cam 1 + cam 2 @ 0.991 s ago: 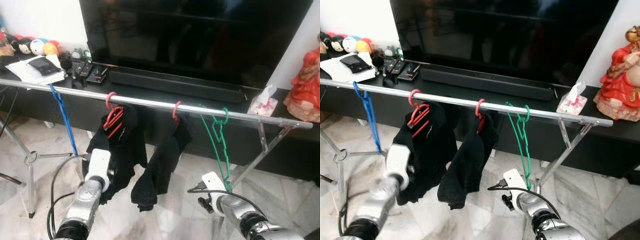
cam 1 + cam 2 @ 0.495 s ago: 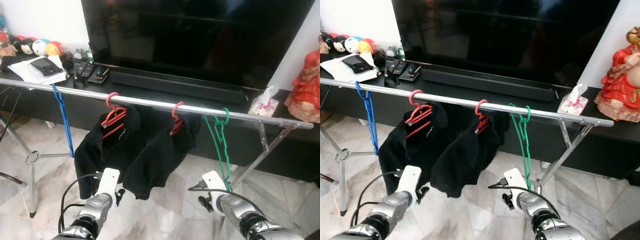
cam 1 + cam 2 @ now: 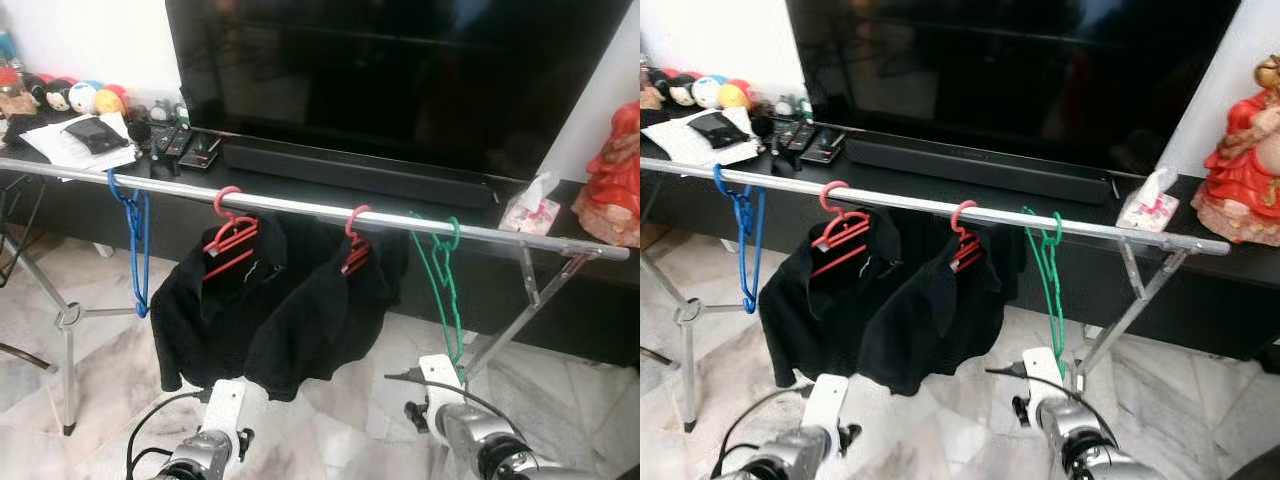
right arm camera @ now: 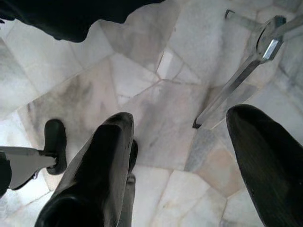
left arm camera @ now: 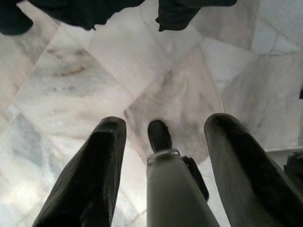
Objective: Hang hanger
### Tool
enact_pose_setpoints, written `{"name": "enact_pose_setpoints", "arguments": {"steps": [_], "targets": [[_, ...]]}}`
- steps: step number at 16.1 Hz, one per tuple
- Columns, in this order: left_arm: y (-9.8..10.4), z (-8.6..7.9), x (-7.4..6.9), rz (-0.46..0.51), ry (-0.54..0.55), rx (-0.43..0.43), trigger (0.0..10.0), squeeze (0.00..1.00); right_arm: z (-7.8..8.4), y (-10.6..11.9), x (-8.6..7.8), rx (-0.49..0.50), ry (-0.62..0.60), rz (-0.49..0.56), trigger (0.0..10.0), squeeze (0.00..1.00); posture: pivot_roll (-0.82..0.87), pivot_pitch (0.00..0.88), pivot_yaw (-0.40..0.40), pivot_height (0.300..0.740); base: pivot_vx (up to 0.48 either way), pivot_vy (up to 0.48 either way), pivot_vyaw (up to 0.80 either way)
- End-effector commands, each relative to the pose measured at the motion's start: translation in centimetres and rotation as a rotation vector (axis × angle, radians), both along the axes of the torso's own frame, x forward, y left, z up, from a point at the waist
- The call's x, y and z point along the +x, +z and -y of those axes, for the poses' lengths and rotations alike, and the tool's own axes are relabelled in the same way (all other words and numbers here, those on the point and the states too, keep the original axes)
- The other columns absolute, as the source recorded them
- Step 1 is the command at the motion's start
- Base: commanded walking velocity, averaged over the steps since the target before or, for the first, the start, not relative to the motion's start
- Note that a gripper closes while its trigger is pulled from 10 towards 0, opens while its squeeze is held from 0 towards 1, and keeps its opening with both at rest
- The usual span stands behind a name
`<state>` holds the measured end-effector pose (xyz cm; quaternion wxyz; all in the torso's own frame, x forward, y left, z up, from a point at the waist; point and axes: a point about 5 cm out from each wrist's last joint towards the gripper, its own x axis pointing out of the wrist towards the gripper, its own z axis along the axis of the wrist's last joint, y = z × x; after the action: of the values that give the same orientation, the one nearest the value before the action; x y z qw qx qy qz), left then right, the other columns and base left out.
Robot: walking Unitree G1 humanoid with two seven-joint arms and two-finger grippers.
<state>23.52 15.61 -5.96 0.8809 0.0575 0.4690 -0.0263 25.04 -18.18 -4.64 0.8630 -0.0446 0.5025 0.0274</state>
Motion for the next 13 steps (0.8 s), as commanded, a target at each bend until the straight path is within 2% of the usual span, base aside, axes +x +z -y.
{"name": "enact_pose_setpoints", "arguments": {"steps": [1, 4, 7, 10, 13], "targets": [[-0.9, -0.2, -1.4, -0.033, 0.007, 0.016, 10.0, 0.0, -0.2, -0.7, -0.9, 0.007, -0.04, -0.009, 10.0, 0.0, -0.07, 0.0, -0.033, 0.74, 0.0, 0.0, 0.0], [-2.0, -0.8, -3.4, -0.059, -0.002, 0.038, 10.0, 0.0, -0.5, -2.0, -2.8, -0.002, -0.085, -0.022, 10.0, 0.0, -0.1, 0.0, -0.012, 0.74, 0.0, 0.0, 0.0], [-2.9, -0.9, -5.3, -0.099, -0.032, 0.064, 10.0, 0.0, -0.3, -3.0, -4.6, -0.001, -0.132, -0.021, 10.0, 0.0, -0.08, 0.0, -0.024, 0.74, 0.0, 0.0, 0.0], [-3.0, -1.3, -5.8, -0.086, -0.096, 0.102, 10.0, 0.0, -0.2, -3.5, -5.6, -0.025, -0.163, -0.03, 10.0, 0.0, -0.08, 0.0, -0.023, 0.74, 0.0, 0.0, 0.0], [-3.0, -1.8, -6.0, -0.079, -0.092, 0.115, 10.0, 0.0, -0.7, -3.6, -5.6, -0.035, -0.133, -0.021, 10.0, 0.0, -0.13, 0.0, -0.033, 0.74, 0.0, 0.0, 0.0]]}}
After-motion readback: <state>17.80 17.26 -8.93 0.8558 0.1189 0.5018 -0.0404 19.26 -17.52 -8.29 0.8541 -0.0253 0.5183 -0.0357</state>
